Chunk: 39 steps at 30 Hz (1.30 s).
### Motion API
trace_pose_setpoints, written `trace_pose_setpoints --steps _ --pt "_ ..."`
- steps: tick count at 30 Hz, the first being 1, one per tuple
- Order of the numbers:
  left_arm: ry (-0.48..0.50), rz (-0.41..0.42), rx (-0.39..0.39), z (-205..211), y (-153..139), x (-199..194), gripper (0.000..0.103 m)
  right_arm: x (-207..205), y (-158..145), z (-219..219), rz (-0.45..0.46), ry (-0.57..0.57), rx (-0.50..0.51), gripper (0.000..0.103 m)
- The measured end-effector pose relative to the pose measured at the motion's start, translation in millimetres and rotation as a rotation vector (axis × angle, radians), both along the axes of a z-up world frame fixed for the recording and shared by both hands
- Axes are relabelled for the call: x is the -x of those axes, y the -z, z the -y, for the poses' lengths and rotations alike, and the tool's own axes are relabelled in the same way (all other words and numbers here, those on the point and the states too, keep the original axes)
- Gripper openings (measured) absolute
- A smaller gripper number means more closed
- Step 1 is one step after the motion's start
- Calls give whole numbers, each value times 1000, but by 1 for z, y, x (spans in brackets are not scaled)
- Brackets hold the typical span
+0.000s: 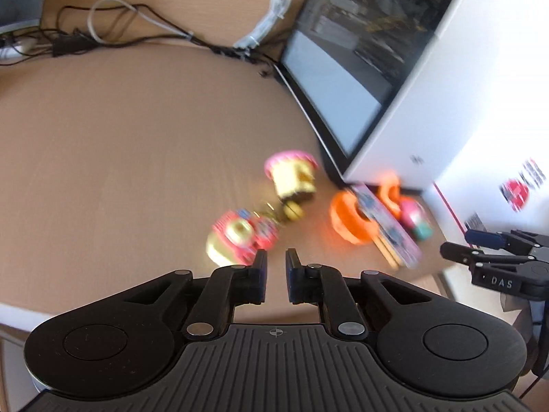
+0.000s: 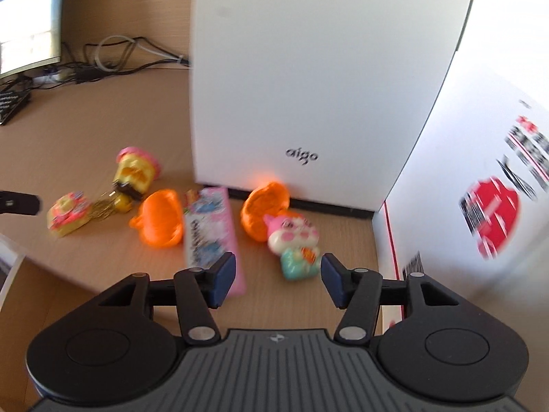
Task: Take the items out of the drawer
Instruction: 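Move both open tools back down into the drawer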
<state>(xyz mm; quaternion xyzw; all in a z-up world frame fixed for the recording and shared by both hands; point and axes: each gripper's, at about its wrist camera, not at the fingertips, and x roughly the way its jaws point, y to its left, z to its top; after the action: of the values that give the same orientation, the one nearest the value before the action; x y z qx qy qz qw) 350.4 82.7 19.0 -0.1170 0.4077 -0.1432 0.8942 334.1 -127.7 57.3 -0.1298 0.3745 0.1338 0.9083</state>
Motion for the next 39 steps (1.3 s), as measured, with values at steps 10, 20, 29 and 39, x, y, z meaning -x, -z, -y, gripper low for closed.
trace_pose_setpoints --steps 10,20,29,39 --pt "237 -111 -18 60 28 28 16 65 13 18 -84 -21 -10 58" --pt "377 -422 -9 131 115 34 17 83 14 40 -139 8 -121 59" --pt "220 -589 36 153 164 16 19 72 25 48 -180 60 -130 59" --pt "477 -516 -44 191 165 22 68 65 39 56 -215 111 -137 59"
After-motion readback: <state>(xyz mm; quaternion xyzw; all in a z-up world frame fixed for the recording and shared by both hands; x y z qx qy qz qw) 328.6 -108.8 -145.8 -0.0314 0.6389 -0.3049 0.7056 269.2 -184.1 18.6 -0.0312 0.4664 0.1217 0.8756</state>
